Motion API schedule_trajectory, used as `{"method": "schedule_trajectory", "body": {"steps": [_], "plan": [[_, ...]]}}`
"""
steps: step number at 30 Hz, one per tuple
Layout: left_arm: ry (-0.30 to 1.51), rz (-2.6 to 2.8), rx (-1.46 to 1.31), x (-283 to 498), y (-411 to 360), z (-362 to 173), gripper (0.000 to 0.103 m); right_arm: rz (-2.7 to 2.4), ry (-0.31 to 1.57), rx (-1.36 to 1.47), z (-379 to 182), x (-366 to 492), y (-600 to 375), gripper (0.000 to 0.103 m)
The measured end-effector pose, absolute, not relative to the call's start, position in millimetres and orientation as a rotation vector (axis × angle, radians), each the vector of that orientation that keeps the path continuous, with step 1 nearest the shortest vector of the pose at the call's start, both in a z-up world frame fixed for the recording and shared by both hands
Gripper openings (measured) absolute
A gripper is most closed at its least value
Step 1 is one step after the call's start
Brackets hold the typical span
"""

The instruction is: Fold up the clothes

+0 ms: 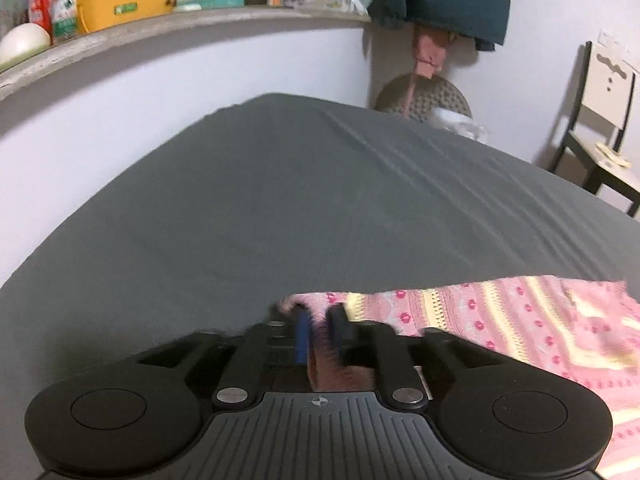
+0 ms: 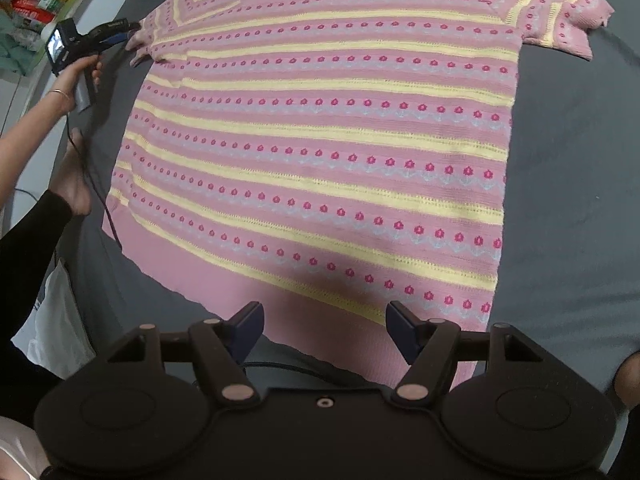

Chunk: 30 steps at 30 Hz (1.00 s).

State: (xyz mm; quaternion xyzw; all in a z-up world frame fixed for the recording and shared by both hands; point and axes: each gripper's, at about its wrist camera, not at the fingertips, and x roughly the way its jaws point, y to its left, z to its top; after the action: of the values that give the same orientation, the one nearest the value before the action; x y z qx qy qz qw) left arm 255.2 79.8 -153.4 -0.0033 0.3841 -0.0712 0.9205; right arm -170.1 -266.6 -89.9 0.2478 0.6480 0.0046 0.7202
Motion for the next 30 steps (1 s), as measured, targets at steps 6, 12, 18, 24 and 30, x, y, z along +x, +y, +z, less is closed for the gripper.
{"method": "schedule_trajectory", "body": {"steps": [6, 12, 18, 24, 30], "plan": [[0.687, -0.377, 0.331, 206.0, 72.9, -111.7, 0.095, 0.051, 1.430, 0.530, -89.7, -168.5, -260.8, 0.066], [0.372, -0.614, 1.099, 112.7, 29.6, -132.3, 0.095, 0.046, 1.414, 0.524, -84.0, -172.5, -260.3, 0.066], [0.370, -0.630, 1.339, 94.8, -7.7, -169.6, 0.067, 0.035, 1.389, 0.513, -76.6, -177.3, -261.1, 0.067], [0.437, -0.584, 1.454, 111.4, -26.0, -191.2, 0.050, 0.026, 1.398, 0.528, -81.6, -176.5, -264.2, 0.067], [0.423, -0.630, 1.636, 90.0, -25.9, -201.0, 0.002, 0.036, 1.389, 0.521, -78.2, -176.1, -264.4, 0.067]]}}
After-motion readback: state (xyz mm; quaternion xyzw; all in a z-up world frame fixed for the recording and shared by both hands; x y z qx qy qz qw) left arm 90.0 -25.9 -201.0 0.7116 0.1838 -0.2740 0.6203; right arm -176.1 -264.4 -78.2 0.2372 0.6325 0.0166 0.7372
